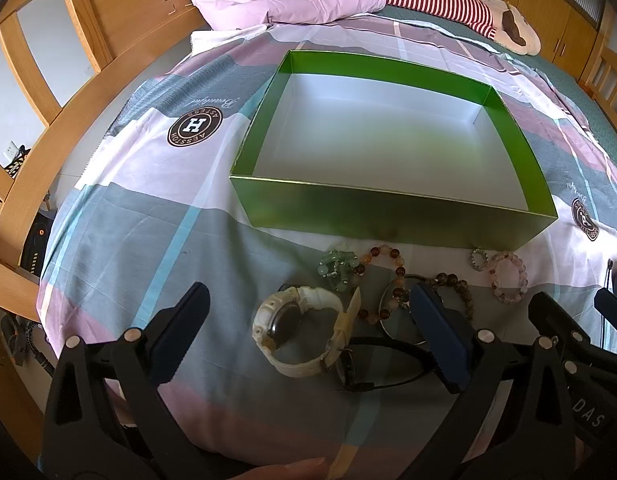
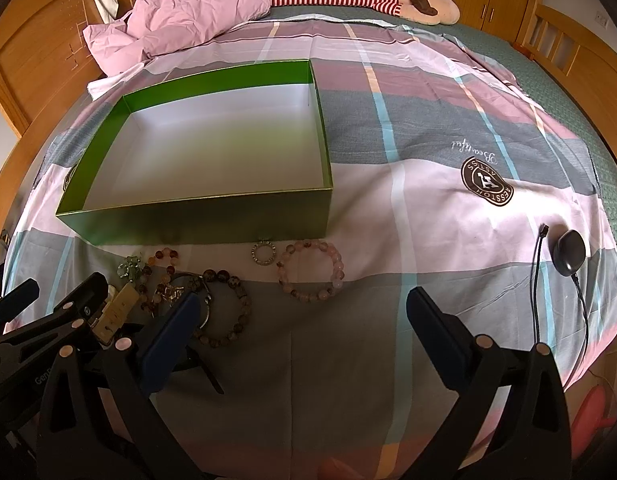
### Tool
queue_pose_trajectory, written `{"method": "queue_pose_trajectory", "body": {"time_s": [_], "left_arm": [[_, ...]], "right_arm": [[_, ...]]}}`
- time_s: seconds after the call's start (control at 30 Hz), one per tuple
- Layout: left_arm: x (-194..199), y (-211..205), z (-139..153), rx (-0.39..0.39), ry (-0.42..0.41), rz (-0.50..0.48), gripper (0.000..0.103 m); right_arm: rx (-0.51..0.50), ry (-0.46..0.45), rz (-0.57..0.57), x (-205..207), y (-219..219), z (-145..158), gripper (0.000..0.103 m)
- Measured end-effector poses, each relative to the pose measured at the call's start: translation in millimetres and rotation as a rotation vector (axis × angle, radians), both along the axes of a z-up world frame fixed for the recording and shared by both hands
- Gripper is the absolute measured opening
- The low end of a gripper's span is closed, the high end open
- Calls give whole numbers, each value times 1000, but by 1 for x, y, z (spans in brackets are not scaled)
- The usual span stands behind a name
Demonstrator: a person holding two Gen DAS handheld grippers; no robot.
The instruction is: Organize jewelry
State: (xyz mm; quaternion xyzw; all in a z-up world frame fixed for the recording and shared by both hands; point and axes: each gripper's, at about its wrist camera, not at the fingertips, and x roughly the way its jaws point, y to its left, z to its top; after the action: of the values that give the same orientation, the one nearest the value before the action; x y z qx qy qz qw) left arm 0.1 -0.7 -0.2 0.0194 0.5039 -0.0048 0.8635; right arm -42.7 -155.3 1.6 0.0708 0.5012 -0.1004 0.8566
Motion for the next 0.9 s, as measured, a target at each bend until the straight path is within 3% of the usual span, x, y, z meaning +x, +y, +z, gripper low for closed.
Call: {"method": "queue_pose_trajectory", "body": {"time_s": [0.9], "left_arm": [[-1,5,-4,8,6,2,99]], "right_arm": [[2,4,1,0,1,-2,100]]}}
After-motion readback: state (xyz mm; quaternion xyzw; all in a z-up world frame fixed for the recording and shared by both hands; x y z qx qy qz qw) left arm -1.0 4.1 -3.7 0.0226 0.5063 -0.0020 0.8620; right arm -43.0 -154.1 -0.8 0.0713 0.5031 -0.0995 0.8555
